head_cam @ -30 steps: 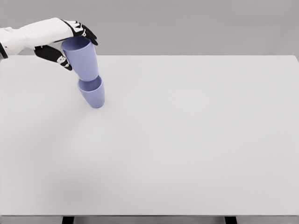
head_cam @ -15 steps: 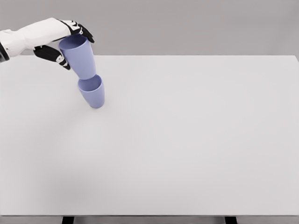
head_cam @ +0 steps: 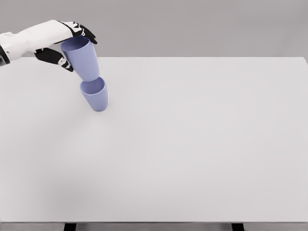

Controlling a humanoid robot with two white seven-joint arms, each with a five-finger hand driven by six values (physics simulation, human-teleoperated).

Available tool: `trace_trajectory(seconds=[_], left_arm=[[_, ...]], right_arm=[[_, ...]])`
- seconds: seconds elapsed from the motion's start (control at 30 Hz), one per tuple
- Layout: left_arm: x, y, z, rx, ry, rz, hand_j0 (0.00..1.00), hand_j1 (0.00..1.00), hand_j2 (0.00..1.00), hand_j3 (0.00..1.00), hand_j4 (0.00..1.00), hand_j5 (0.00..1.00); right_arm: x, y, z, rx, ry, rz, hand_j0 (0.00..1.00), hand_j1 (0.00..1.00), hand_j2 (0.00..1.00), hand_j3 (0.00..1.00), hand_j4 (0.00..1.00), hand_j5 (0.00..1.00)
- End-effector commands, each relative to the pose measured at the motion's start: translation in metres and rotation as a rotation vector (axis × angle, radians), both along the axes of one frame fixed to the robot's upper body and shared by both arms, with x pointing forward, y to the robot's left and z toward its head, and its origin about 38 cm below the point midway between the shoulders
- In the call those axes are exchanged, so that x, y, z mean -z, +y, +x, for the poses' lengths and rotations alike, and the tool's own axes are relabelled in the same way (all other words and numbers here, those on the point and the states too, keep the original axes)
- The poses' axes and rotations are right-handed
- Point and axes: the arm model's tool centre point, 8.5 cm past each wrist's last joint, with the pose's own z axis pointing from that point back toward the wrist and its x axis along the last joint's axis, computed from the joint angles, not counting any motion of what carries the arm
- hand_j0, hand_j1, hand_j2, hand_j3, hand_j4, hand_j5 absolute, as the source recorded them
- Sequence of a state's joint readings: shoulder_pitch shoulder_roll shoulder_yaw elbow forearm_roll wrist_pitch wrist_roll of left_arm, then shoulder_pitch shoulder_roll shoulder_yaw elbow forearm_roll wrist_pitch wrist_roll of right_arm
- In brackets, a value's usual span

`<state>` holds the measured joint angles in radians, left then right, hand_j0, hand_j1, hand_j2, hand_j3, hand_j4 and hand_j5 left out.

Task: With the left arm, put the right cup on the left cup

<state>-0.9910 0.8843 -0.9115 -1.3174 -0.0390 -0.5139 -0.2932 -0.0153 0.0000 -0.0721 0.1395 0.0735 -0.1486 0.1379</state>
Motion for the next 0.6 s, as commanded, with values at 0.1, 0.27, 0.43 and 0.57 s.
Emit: trace_trajectory(seconds=[0.1, 0.27, 0.43, 0.57], left_arm=[[0.001, -0.001, -0.001, 0.001, 0.005, -0.007, 0.64, 0.64, 0.64, 0.64, 0.64, 0.64], [0.006, 0.002, 0.000, -0.019, 0.019, -0.007, 0.64, 0.64, 0.64, 0.64, 0.64, 0.64], [0.006, -0.005, -0.004, 0.002, 0.019, -0.011, 0.64, 0.64, 0.64, 0.64, 0.64, 0.64], [0.010, -0.003, -0.004, -0.004, 0.027, -0.009, 0.64, 0.64, 0.64, 0.64, 0.64, 0.64]], right_arm=[[0.000, 0.000, 0.000, 0.000, 0.000, 0.000, 1.00, 1.00, 1.00, 1.00, 1.00, 1.00], [0.000, 0.000, 0.000, 0.000, 0.000, 0.000, 1.00, 1.00, 1.00, 1.00, 1.00, 1.00], [0.000, 0.000, 0.001, 0.000, -0.002, 0.000, 1.00, 1.00, 1.00, 1.00, 1.00, 1.00], [0.000, 0.000, 0.000, 0.000, 0.000, 0.000, 1.00, 1.00, 1.00, 1.00, 1.00, 1.00]])
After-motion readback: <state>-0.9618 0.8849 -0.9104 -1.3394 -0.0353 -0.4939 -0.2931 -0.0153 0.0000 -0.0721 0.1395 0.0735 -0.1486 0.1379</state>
